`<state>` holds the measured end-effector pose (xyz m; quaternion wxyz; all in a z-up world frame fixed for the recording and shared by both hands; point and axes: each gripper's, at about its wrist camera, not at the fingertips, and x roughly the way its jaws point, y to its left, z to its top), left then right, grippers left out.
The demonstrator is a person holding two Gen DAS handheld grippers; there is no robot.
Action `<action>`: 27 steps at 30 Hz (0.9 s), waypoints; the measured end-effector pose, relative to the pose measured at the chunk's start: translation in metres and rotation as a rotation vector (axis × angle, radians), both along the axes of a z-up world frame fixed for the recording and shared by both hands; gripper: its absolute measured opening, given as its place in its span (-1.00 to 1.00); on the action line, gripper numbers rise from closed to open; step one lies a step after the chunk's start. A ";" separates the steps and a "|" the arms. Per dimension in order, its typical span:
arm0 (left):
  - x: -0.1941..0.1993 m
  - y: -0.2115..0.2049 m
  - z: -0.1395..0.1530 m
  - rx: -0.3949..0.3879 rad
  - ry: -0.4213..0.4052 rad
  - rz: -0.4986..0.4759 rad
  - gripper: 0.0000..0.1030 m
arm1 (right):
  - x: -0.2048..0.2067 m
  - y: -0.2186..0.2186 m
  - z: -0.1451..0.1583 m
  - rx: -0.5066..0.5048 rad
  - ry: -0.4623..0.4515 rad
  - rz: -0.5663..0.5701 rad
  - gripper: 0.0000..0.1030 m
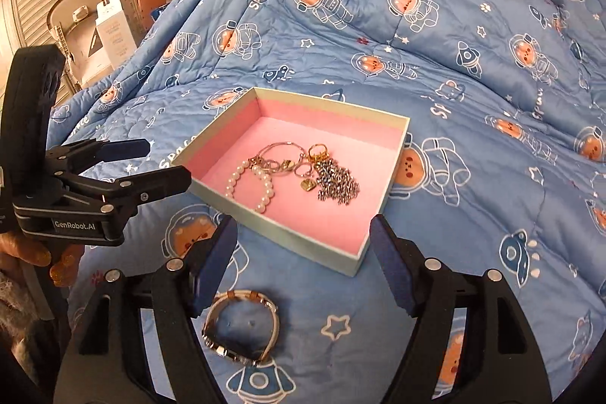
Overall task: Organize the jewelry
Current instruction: 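Withdraw both grippers toward the beige-strap watch and gold flower charm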
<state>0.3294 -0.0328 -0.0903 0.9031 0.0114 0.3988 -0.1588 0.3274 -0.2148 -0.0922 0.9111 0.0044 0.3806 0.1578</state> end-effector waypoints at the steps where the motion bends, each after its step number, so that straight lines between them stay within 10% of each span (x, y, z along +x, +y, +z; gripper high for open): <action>1: -0.007 0.003 -0.004 0.012 0.002 0.009 0.84 | -0.006 -0.001 -0.002 0.005 0.007 -0.009 0.40; 27: -0.117 0.029 -0.042 0.073 0.011 0.120 0.83 | -0.081 0.029 -0.055 -0.002 0.118 -0.055 0.40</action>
